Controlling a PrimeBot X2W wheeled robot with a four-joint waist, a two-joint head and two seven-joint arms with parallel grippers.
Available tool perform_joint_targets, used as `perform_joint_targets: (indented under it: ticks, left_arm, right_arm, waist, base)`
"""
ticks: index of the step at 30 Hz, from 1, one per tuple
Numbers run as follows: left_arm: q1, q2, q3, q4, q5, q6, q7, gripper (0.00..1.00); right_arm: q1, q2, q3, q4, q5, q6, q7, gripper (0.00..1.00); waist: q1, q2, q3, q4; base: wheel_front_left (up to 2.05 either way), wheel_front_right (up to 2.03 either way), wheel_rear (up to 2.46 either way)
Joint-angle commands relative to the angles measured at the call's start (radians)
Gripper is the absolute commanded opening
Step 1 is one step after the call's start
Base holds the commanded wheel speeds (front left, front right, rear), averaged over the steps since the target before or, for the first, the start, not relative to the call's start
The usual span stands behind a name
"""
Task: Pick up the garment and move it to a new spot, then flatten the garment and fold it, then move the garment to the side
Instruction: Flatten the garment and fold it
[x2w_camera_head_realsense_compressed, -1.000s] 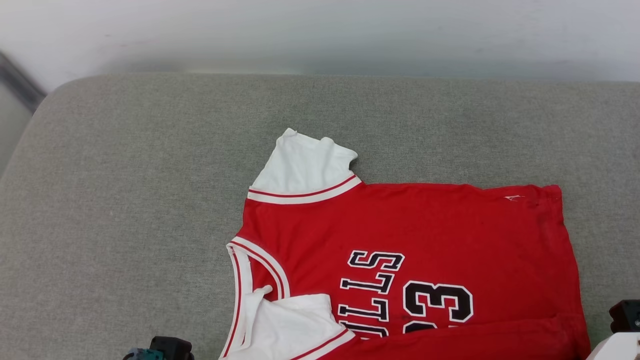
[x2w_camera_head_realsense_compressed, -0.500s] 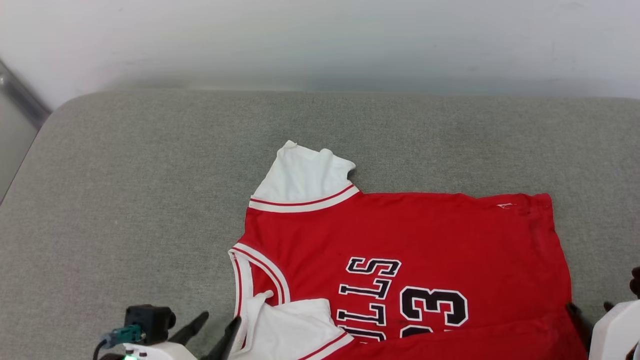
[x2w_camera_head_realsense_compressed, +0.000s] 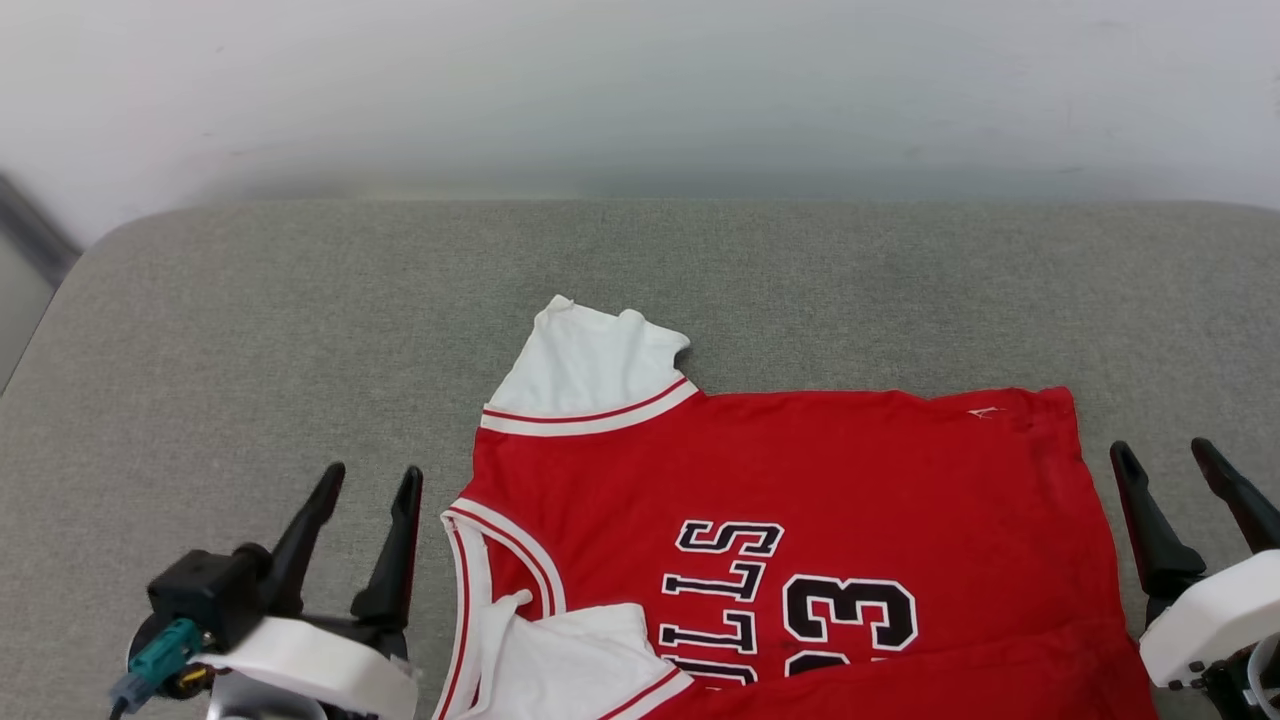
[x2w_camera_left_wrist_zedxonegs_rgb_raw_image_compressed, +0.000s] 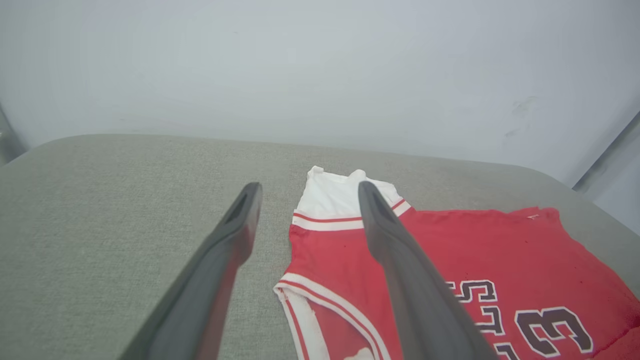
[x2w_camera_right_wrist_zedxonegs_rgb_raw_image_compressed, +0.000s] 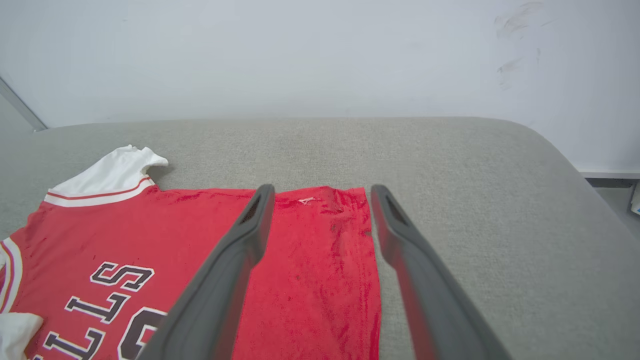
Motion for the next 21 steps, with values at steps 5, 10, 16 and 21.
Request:
perform_joint_targets:
  ticks: [5, 10, 16, 21]
  left_arm:
    - [0.018, -0.101, 0.127, -0.058, 0.092, -0.052, -0.007, 1.00]
    - [0.029, -0.174, 0.199, -0.051, 0.158, -0.121, -0.006, 1.00]
    - [-0.050, -0.183, 0.216, 0.005, 0.205, -0.184, -0.004, 1.00]
    - [-0.202, -0.122, 0.183, 0.072, 0.218, -0.237, 0.090, 1.00]
  right_arm:
    - [0.005, 0.015, 0.023, 0.021, 0.009, -0.001, -0.169, 1.00]
    - [-0.019, 0.013, 0.056, 0.035, 0.002, -0.001, -0.256, 1.00]
    - [-0.065, 0.011, 0.089, 0.038, -0.012, -0.001, -0.308, 1.00]
    - [-0.096, 0.009, 0.100, 0.039, -0.022, -0.001, -0.321, 1.00]
  waist:
    - [0.0000, -0.0001, 0.009, -0.001]
    - [0.0000, -0.0001, 0.034, -0.016]
    - [0.0000, -0.0001, 0.098, -0.055]
    - [0.0000, -0.0001, 0.164, -0.090]
  base:
    - [0.00, 0.00, 0.00]
    - [0.00, 0.00, 0.00]
    - [0.00, 0.00, 0.00]
    - [0.00, 0.00, 0.00]
